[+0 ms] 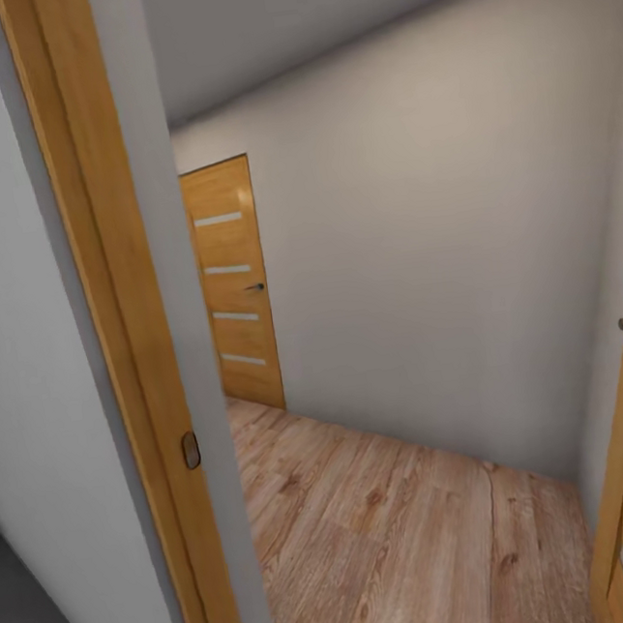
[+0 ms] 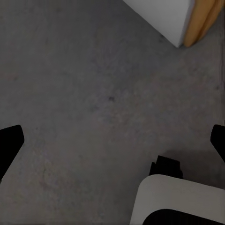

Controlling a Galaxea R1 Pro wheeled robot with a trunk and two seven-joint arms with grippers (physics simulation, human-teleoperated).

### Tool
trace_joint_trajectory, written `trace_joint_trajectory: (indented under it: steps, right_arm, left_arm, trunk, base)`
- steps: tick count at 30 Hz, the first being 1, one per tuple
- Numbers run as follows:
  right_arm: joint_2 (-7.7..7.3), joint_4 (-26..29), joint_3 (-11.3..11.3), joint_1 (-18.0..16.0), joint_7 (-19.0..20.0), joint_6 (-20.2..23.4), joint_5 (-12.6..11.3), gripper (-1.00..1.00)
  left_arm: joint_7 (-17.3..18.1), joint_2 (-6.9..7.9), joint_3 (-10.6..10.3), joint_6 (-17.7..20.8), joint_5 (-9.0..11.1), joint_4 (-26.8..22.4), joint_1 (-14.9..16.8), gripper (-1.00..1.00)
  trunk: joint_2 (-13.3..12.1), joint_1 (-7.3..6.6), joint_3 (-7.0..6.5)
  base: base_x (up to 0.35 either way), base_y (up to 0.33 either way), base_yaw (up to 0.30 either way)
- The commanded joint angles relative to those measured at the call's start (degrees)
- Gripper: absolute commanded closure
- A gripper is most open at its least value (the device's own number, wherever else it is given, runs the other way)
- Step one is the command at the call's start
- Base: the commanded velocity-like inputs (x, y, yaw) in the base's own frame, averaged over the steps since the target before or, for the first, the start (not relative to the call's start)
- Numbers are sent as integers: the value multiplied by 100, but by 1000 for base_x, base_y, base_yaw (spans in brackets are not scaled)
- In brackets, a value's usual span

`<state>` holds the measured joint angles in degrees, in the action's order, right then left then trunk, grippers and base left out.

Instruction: Move the two storage containers from the living room to the garage. In the garage, place one container on the floor and stack the other container on top of it (either order is fine).

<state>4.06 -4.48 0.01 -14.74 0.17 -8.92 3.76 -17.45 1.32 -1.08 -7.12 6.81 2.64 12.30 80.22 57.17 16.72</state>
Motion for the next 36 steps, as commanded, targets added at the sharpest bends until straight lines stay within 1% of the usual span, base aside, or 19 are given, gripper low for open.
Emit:
trace_joint_trajectory:
  steps: [1,18,36]
  right_arm:
    - [0,-27,-6,-12,0,-39,37,-100]
    - [-1,-27,-4,-12,9,-39,37,-100]
    - [-1,-18,-1,-12,4,-39,37,-100]
  left_arm:
    - [5,0,-15,-52,57,23,9,-100]
    - [5,0,-15,-52,56,18,9,-100]
    - [5,0,-13,-52,52,18,9,-100]
  trunk:
    - [5,2,11]
    - [5,2,18]
    - [5,2,18]
  base:
    - [121,0,-233]
    - [177,0,-282]
    - [8,0,-292]
